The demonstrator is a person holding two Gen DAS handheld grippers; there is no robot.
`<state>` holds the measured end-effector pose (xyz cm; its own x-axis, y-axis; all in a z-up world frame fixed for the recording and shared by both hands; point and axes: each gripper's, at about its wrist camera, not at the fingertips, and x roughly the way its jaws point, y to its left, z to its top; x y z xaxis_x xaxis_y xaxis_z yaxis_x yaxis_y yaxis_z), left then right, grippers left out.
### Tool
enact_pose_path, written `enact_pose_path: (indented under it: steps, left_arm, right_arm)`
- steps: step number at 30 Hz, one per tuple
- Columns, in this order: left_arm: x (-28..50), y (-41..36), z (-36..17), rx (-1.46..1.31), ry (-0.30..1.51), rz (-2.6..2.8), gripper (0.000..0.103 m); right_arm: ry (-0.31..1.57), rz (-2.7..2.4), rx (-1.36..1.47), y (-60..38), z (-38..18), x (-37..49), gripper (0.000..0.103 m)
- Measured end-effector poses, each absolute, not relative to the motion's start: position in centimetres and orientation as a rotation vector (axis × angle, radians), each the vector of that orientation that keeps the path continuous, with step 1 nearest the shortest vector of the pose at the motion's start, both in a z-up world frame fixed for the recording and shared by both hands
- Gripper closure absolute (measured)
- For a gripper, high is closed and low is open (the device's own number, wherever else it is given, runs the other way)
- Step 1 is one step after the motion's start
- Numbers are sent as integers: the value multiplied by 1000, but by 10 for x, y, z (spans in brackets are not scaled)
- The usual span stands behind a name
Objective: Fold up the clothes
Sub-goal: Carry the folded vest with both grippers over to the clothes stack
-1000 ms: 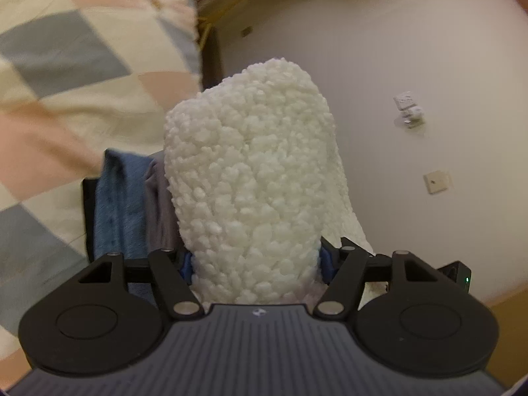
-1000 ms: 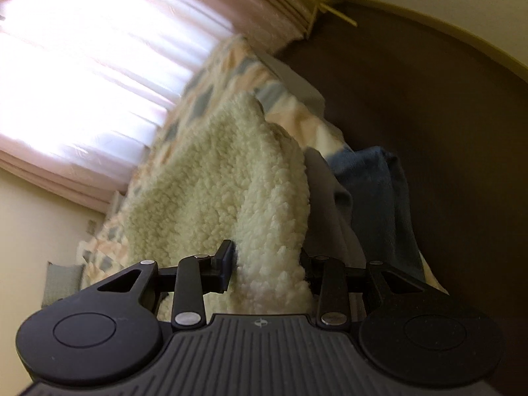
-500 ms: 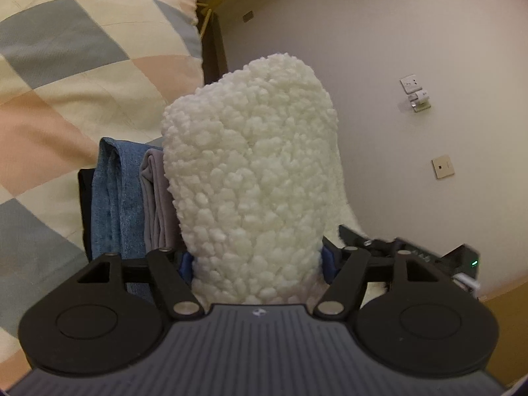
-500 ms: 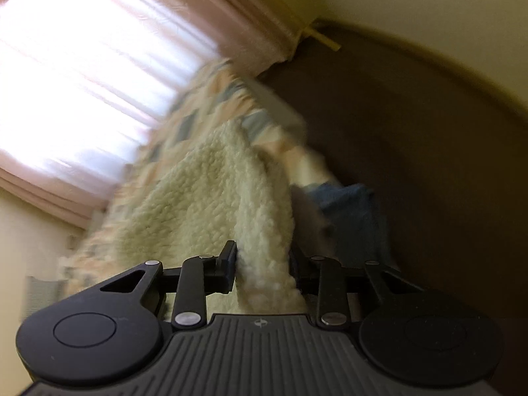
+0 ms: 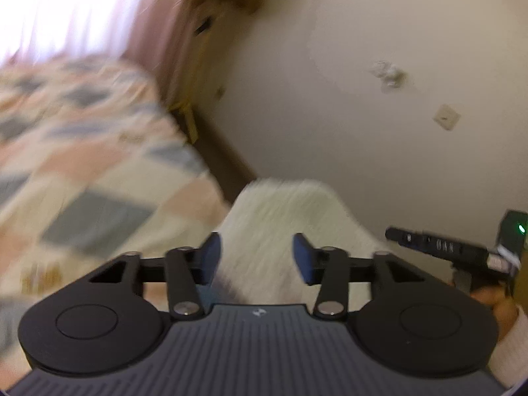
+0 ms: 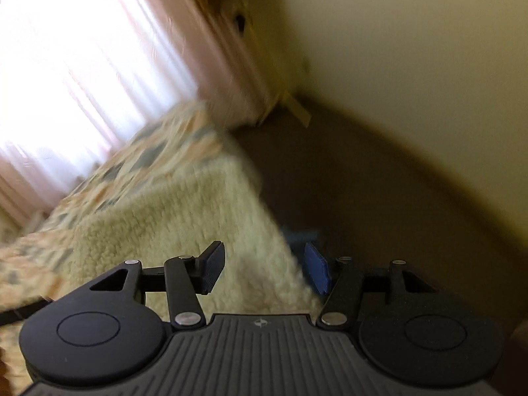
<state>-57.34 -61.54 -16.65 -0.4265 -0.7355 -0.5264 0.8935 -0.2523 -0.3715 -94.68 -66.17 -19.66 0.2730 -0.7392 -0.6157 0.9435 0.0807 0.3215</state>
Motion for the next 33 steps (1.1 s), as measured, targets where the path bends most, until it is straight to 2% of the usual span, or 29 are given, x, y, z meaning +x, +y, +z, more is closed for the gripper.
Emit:
enact_pose_path:
  steps: [2,7,12,17,23,29,33]
  left_arm:
    - [-589,-633,-163,332,689,-1945,81]
    - [-617,-675,-187,473,561,-2051,90]
    - [-612,-675,-236,559,478,-2085,90]
    - [-600,-662,-270,568,437,-2121,90]
    - [-595,-667,-251,556,447,-2135,90]
    - [-580,-661,-209,490,433,-2180,88]
    - [-577,-663,-216,533,426,-2192,88]
  right_arm:
    - [308,-1333,659,-639,-185,-935,46]
    - [315,-1370,572,-605,-191,-888,47]
    - [401,-1468,511,-595,-246,-843,47]
    - [392,-1528,425,-576,-280,-819,46]
    - [432,-1570,352,-563,-283,-810,46]
    - [457,-1605,372,-542,-245,-808,45]
    - [419,-1612,375,-520,-231,-794,45]
